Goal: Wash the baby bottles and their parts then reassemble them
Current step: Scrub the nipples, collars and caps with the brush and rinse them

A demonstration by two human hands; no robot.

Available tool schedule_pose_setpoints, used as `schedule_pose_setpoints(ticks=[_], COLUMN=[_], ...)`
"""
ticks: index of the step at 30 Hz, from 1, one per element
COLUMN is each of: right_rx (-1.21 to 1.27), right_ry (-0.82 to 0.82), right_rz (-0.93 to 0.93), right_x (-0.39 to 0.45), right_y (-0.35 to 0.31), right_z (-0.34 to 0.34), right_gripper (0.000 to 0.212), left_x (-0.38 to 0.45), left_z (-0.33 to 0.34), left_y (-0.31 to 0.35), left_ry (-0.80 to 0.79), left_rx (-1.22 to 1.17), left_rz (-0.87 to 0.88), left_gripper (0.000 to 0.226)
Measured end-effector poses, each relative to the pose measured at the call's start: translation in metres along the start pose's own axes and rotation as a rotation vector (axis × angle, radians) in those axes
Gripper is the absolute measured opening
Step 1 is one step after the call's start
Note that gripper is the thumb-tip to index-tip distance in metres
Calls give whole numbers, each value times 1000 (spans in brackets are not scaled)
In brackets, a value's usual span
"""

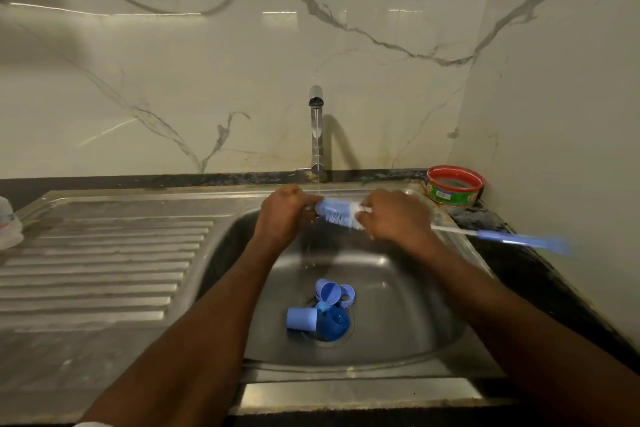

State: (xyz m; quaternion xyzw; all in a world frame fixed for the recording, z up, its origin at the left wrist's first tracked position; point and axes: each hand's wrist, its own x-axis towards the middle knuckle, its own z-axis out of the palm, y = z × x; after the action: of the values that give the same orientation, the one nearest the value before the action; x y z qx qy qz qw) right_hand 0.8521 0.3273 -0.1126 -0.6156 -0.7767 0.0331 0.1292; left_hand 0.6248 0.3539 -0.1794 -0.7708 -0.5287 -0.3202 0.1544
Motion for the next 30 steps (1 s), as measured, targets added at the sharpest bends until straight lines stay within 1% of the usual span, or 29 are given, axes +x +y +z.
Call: schedule_pose_setpoints(ticks=[1, 2, 3, 4, 5, 7, 8, 9, 11, 12, 13, 14, 16, 17, 18, 20, 21, 22, 23, 24, 25, 26, 27, 28, 30], right_rx=[310, 555, 656, 616, 443, 22, -97, -193, -407, -472, -487, -465, -323, -198, 21, 589, 720, 707, 564, 337, 94, -90, -204, -288, -435], right_ry=[-173, -311, -381, -379, -302, -20, 73, 120, 214, 269, 304, 319, 298, 225, 87, -213, -298, -324, -283, -175, -28, 92, 149, 178, 260], right_rz=[134, 258, 307, 273, 172, -114, -234, -328, -450, -487, -500, -470, -345, -239, -118, 166, 252, 249, 180, 58, -74, -192, -289, -361, -443], right_x=[8, 12, 15, 16, 15, 12, 9, 7, 3, 3, 1, 1, -1, 0, 4, 10, 11, 13, 13, 12, 9, 6, 4, 3, 3], right_y=[3, 7, 11, 16, 19, 29, 33, 38, 40, 41, 40, 39, 32, 28, 25, 24, 24, 26, 27, 28, 30, 32, 35, 36, 35], right_z=[-4, -8, -10, -11, -12, -8, -6, -5, -2, -1, 0, 4, 6, 5, 1, -8, -11, -11, -9, -5, 1, 7, 9, 9, 7], right_gripper=[23, 22, 23, 26, 32, 58, 67, 67, 45, 33, 27, 26, 26, 25, 23, 23, 26, 27, 29, 34, 43, 54, 60, 60, 41], left_x=[-1, -3, -4, -4, -3, -1, 1, 3, 4, 3, 2, 1, -2, -2, -2, -3, -3, -4, -4, -4, -4, -4, -4, -3, -2], left_z=[1, 3, 4, 6, 9, 15, 17, 18, 14, 13, 12, 10, 4, 2, 2, 3, 4, 7, 11, 14, 17, 19, 19, 18, 16], left_y=[3, 5, 7, 9, 9, 10, 8, 8, 5, 2, -1, -5, -8, -9, -9, -7, -5, -5, -5, -5, -5, -7, -6, -7, -7], left_ry=[4, 3, 1, 5, -1, -50, -92, -136, -194, -199, -188, -168, -93, -53, -26, -19, -29, -50, -82, -120, -160, -193, -217, -223, -200], left_rx=[40, 64, 73, 65, 39, -12, -30, -43, -49, -33, -10, 20, 44, 28, 3, -39, -46, -39, -37, -49, -71, -91, -105, -109, -115], left_rz=[23, 46, 58, 52, 20, -54, -61, -60, -38, -8, 25, 55, 65, 50, 37, 27, 31, 33, 27, 13, -6, -24, -41, -49, -45], left_gripper=[32, 34, 34, 34, 33, 34, 33, 33, 33, 32, 31, 31, 29, 27, 27, 29, 30, 31, 31, 32, 32, 33, 33, 34, 34])
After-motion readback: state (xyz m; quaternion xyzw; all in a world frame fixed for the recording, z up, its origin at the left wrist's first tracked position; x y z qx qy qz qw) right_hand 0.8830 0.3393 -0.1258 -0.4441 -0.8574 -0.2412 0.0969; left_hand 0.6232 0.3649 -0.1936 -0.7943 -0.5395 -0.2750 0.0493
